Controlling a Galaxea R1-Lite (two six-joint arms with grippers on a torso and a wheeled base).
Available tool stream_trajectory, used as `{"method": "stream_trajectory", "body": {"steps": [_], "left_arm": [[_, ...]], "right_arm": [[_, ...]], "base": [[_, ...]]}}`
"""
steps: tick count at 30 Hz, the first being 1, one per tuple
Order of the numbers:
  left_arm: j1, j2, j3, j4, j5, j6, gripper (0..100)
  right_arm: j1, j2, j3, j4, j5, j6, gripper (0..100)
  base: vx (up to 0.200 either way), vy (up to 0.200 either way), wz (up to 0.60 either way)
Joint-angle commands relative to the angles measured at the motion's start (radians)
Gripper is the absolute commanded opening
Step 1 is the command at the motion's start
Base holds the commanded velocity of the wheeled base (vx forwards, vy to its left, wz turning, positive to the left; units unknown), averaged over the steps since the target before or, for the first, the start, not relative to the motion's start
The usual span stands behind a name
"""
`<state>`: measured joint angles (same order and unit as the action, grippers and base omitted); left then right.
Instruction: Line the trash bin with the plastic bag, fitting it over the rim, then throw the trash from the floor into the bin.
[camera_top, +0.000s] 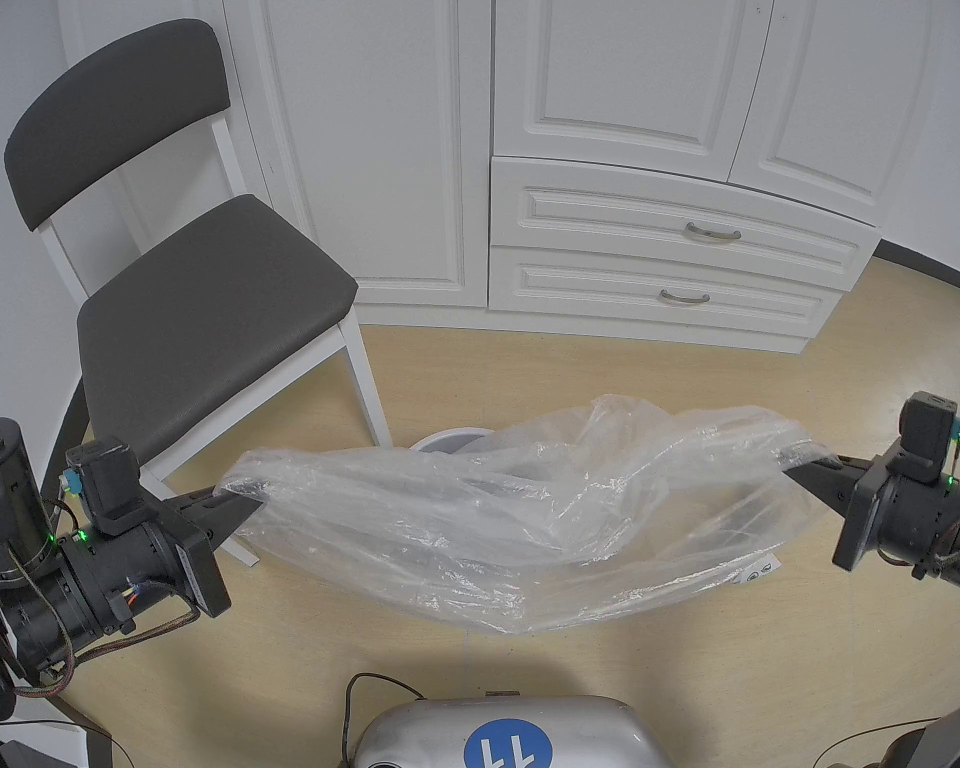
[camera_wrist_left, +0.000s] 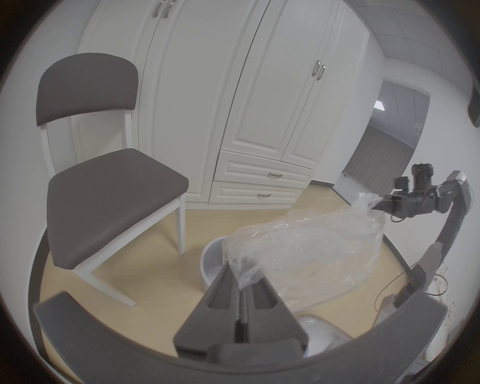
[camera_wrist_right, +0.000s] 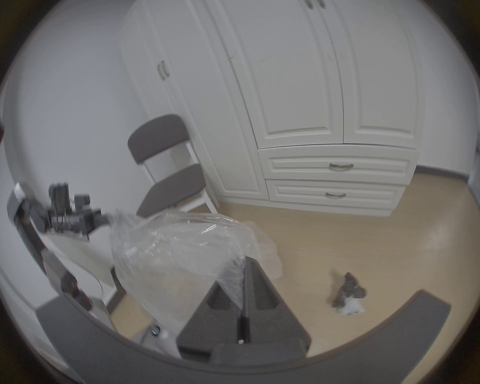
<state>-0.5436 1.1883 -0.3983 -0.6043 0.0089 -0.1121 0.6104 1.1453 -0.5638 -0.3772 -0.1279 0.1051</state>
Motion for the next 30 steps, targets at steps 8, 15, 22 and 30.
{"method": "stream_trajectory", "body": {"steps": [8, 15, 22, 30], "left_arm": [[0.017, 0.039, -0.016, 0.001, 0.017, 0.014, 0], [0.044, 0.039, -0.016, 0.001, 0.013, 0.014, 0], [0.044, 0.045, -0.016, 0.018, 0.013, 0.014, 0], [0.053, 0.082, -0.013, 0.021, 0.016, 0.014, 0]], "right_arm": [[0.002, -0.114, 0.074, 0.121, -0.015, -0.157, 0], [0.0, -0.116, 0.104, 0.13, -0.015, -0.199, 0], [-0.003, -0.104, 0.101, 0.126, -0.015, -0.211, 0], [-0.008, -0.107, 0.05, 0.116, -0.078, -0.17, 0]], "base": [[0.0, 0.0, 0.0], [0.0, 0.0, 0.0], [0.0, 0.0, 0.0], [0.0, 0.0, 0.0]]}}
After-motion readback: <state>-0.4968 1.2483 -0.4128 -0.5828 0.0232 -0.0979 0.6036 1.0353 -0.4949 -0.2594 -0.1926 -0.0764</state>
